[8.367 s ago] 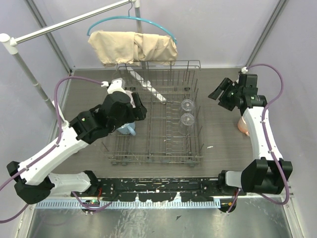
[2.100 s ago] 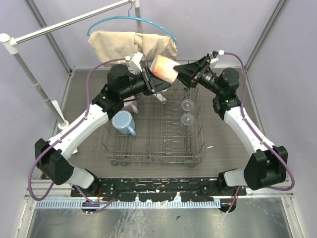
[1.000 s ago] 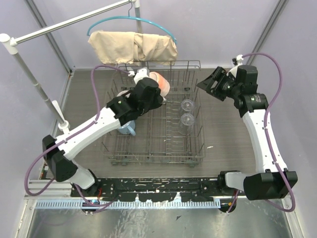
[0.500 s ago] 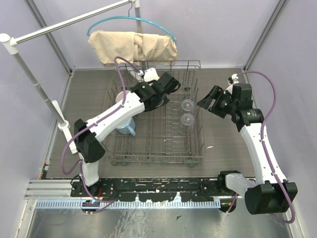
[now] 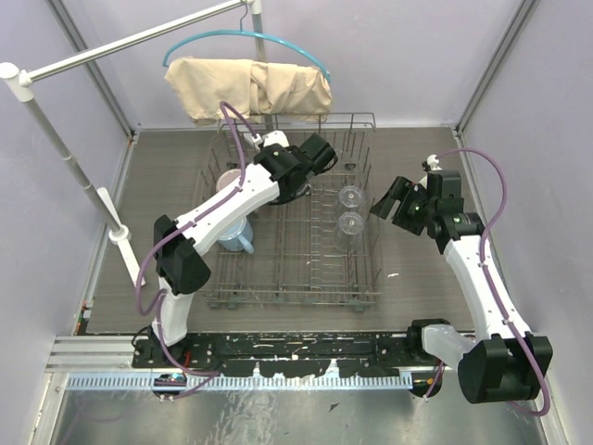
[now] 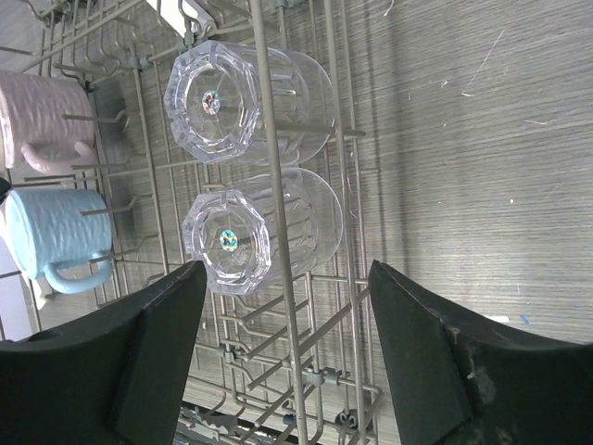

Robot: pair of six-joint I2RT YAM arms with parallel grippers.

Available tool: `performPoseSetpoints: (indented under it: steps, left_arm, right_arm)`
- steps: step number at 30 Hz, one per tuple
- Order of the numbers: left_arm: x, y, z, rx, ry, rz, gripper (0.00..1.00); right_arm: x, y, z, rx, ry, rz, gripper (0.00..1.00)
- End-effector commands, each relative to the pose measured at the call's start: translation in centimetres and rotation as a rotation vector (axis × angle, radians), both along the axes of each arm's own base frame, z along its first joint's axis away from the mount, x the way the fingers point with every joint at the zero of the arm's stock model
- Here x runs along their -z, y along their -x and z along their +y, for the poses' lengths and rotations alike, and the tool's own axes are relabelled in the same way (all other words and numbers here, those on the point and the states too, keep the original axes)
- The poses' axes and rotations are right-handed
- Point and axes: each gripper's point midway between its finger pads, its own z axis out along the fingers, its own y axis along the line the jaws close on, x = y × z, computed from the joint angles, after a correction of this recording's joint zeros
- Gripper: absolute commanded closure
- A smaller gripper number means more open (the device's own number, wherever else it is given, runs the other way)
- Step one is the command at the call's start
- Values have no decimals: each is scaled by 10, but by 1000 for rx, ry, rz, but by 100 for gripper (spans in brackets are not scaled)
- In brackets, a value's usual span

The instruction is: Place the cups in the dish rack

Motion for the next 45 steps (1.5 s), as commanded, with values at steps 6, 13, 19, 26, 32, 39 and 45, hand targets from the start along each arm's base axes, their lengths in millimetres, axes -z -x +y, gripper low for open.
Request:
performPoseSetpoints:
  steps: [6,13,19,26,32,39,45]
  left_arm:
    - [-2,-18,4,-68,9,-65,100]
    - [8,-24,5,-83,14,-61,100]
    - [20,-25,-1,-91,27,-39,100]
    - [36,-19,-3,-104,28,-9,100]
    - [43,-16,-1,-123,25,-2,100]
    - [55,-12,-6,-137,39,22,100]
    - [64,-10,-8,-141,32,35,100]
  right_arm:
    - [7,-8,-12,30,66,-47,12]
    - [10,-9,-15,36,69,-44,5]
    - [12,-10,-14,34,65,-42,5]
    - [15,-10,-13,27,65,-39,5]
    - [16,-9,-12,23,60,-38,5]
    - [19,-8,-12,19,56,-34,5]
    - [19,-7,-11,16,55,-37,5]
